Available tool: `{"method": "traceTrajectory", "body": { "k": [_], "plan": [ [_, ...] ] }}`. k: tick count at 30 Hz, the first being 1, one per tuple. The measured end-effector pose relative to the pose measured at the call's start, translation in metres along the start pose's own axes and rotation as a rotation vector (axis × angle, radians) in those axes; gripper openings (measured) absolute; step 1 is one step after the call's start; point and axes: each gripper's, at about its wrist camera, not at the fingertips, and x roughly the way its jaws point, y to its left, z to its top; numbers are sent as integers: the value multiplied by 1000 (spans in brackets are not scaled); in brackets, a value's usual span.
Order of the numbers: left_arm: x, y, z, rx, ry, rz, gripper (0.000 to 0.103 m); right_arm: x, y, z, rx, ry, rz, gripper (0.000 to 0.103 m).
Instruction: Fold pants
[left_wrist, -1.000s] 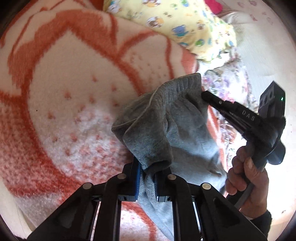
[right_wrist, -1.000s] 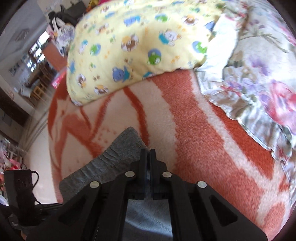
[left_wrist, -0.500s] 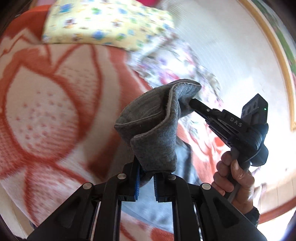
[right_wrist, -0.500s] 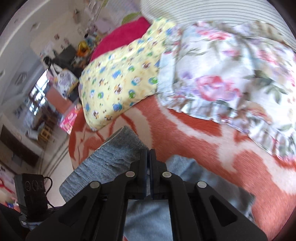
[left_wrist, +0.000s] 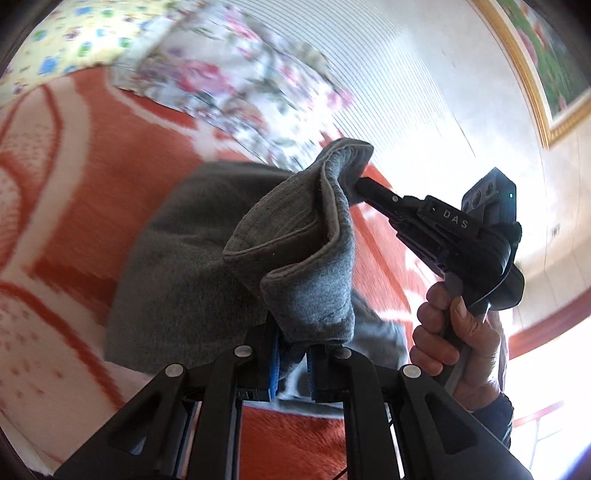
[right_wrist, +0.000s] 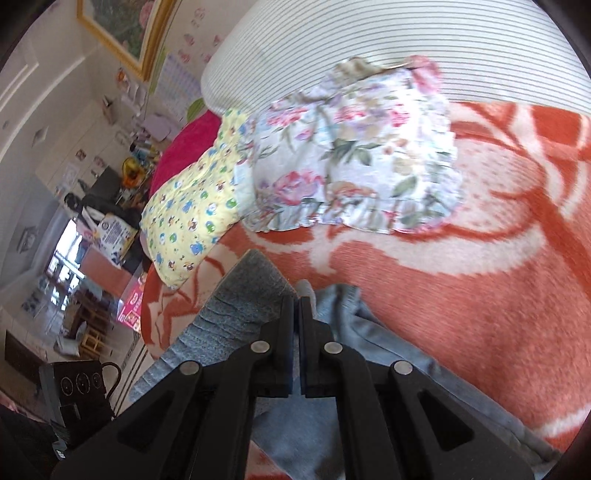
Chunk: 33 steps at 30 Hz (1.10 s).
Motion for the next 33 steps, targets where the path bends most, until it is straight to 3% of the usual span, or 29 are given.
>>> {"method": "traceTrajectory", "body": {
  "k": [14,26,33],
  "plan": [
    [65,-85,-49,227,151,12,10,-108,-88,-58,200,-151,-57,3],
    [100,-126,-79,375,178,51,10,-141,-133,-96,320,-230,-70,3],
    [116,-136,-98,465,177,110,11,-143,-154,-118,383,-249,-73,3]
  ]
}}
